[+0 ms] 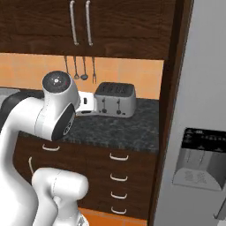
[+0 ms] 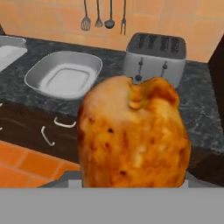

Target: Place one broccoli and one chicken drumstick in each tupperware on the nearby counter, to pack two identical lunches.

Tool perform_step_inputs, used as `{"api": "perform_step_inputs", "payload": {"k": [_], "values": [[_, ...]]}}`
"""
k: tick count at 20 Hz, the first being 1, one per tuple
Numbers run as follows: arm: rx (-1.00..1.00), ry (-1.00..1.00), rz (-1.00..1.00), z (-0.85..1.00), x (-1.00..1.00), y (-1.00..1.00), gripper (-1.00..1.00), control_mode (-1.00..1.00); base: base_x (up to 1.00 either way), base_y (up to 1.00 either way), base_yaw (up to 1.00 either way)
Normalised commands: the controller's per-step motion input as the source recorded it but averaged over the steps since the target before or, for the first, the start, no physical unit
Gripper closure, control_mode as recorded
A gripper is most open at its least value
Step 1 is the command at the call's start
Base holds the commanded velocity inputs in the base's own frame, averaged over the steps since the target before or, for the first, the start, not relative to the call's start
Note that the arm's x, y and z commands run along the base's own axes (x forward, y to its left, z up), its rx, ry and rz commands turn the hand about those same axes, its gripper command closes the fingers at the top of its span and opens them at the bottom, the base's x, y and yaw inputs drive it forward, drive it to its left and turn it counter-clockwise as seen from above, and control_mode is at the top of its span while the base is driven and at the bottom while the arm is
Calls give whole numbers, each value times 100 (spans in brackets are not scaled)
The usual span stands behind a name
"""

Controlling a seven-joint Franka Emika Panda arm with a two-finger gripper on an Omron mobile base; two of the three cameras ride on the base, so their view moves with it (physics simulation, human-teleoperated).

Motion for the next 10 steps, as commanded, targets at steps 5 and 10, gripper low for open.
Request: {"api": "perform_step_inputs", "payload": {"k": [5, 10], "values": [[0, 0, 0, 0, 0, 0, 100, 100, 27, 100, 0], [0, 0, 0, 0, 0, 0, 100, 100, 32, 100, 0]]}}
